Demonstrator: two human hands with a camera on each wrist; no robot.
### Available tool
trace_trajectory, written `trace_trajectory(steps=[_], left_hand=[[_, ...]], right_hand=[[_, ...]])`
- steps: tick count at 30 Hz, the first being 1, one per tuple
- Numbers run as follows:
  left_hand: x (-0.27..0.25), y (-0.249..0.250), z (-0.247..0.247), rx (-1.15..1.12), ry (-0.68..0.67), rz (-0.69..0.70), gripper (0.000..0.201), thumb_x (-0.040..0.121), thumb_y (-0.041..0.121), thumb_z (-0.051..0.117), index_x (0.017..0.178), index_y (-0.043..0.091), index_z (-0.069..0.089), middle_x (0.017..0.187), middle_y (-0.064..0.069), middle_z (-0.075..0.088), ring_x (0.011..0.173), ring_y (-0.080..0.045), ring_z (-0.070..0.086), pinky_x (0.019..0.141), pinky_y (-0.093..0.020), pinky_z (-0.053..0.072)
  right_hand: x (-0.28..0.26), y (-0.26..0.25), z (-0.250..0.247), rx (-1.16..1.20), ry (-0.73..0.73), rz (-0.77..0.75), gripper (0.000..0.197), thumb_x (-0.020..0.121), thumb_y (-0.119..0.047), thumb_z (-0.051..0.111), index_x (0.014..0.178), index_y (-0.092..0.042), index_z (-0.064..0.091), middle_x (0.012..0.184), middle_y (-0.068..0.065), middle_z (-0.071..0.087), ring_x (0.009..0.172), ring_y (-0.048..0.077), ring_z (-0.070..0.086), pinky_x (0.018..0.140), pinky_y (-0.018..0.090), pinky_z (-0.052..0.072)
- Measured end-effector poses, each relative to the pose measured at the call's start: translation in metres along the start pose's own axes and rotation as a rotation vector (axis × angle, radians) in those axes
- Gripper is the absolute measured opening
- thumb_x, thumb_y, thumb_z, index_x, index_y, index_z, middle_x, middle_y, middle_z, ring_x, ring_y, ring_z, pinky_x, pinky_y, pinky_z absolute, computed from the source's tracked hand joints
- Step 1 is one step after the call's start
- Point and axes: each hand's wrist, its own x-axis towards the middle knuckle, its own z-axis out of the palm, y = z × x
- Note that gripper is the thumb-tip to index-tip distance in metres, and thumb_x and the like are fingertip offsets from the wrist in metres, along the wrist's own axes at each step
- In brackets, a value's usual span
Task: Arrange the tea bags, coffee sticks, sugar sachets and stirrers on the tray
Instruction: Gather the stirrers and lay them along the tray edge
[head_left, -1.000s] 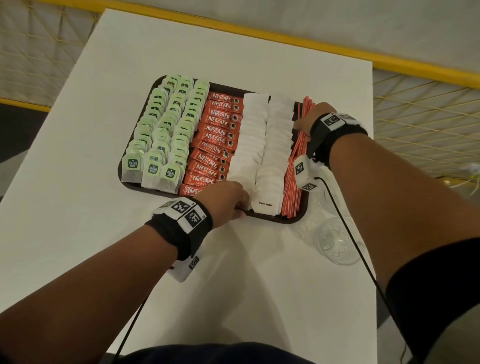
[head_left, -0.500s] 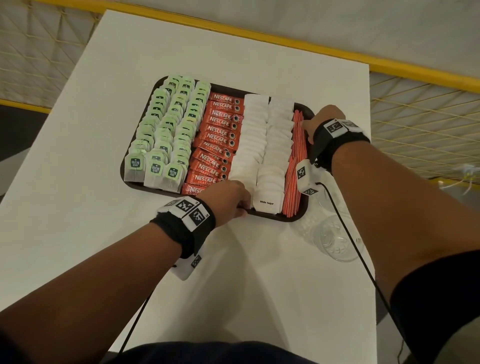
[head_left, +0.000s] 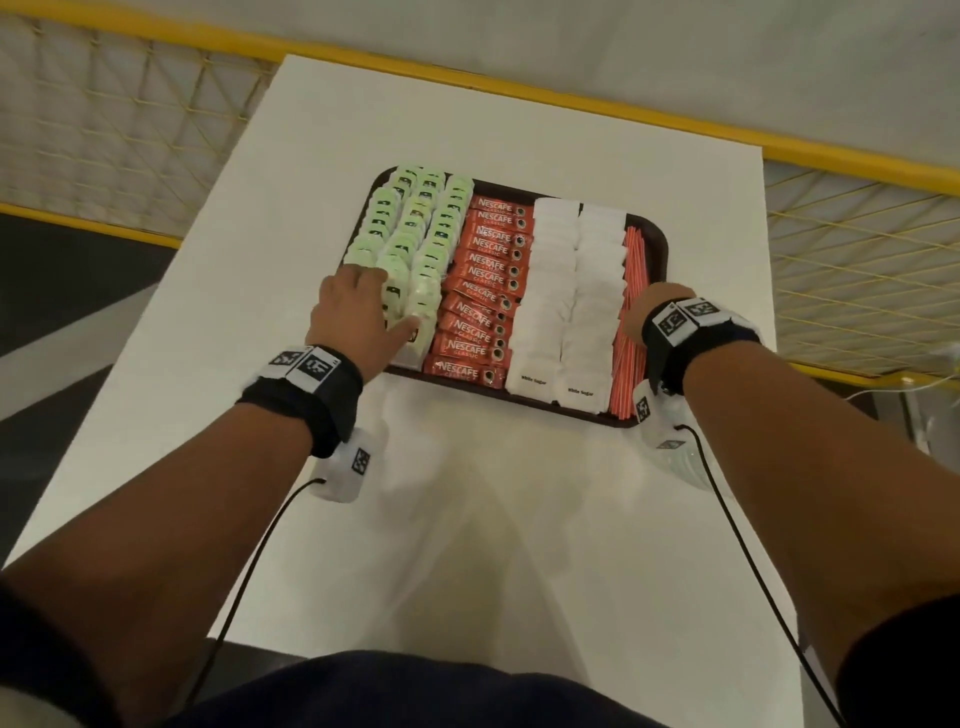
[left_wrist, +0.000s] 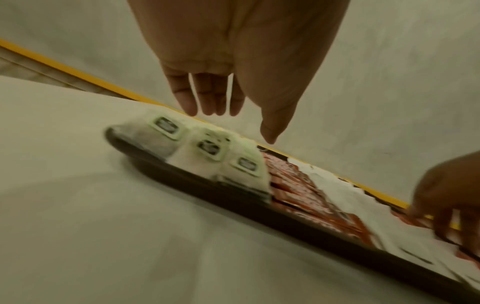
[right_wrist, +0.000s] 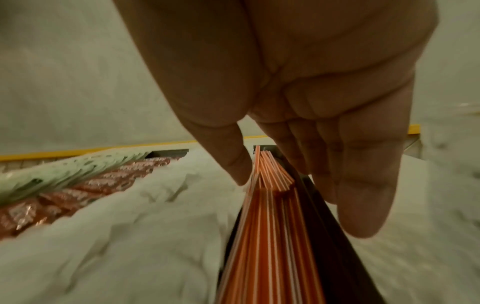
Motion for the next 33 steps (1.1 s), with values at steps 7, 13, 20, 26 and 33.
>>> trace_trajectory(steps=[7, 13, 20, 26, 33], left_hand=[[0.0, -0.052, -0.001, -0.128, -0.121, -0.341, 0.052, 0.091, 0.045, 0.053, 0.12, 0.002, 0.053, 0.12, -0.022, 0.056, 0.11, -0.043, 0.054, 0.091, -0.047, 0.047], [-0.001, -0.09, -0.009, -0.249, -0.076, -0.317, 0.03, 0.095, 0.025, 0.05, 0.111, 0.0, 0.058, 0.111, -0.021, 0.063, 0.095, -0.037, 0.058, 0.077, -0.038, 0.046], [-0.009, -0.146, -0.024, -0.198, 0.043, -0.43, 0.025, 0.095, 0.015, 0.052, 0.111, -0.001, 0.062, 0.109, -0.026, 0.066, 0.102, -0.044, 0.059, 0.083, -0.042, 0.044], [-0.014, -0.172, -0.033, -0.283, 0.117, -0.499, 0.039, 0.09, 0.015, 0.065, 0.126, 0.001, 0.059, 0.126, -0.021, 0.061, 0.119, -0.04, 0.053, 0.1, -0.041, 0.04], [-0.006, -0.199, -0.043, -0.346, 0.181, -0.563, 0.041, 0.088, 0.018, 0.07, 0.125, 0.002, 0.058, 0.121, -0.016, 0.066, 0.115, -0.036, 0.058, 0.099, -0.042, 0.044]], right_hand=[[-0.017, -0.005, 0.02, 0.148, 0.033, 0.078, 0.041, 0.081, -0.025, 0.073, 0.118, -0.012, 0.064, 0.111, 0.006, 0.065, 0.098, 0.024, 0.065, 0.088, 0.029, 0.053], [-0.018, -0.027, 0.022, 0.219, 0.129, 0.063, 0.032, 0.099, -0.019, 0.05, 0.118, 0.005, 0.059, 0.107, 0.02, 0.061, 0.101, 0.035, 0.059, 0.087, 0.035, 0.046], [-0.016, -0.053, 0.047, 0.19, 0.133, -0.054, 0.029, 0.092, -0.016, 0.053, 0.115, -0.002, 0.065, 0.12, 0.018, 0.064, 0.103, 0.034, 0.06, 0.087, 0.036, 0.048], [-0.03, -0.084, 0.049, 0.231, 0.059, -0.129, 0.047, 0.094, -0.007, 0.052, 0.14, -0.005, 0.048, 0.141, 0.015, 0.052, 0.127, 0.033, 0.05, 0.109, 0.04, 0.039], [-0.03, -0.109, 0.057, 0.338, 0.127, -0.195, 0.044, 0.094, -0.007, 0.054, 0.137, -0.004, 0.05, 0.137, 0.017, 0.055, 0.124, 0.034, 0.053, 0.108, 0.042, 0.041]])
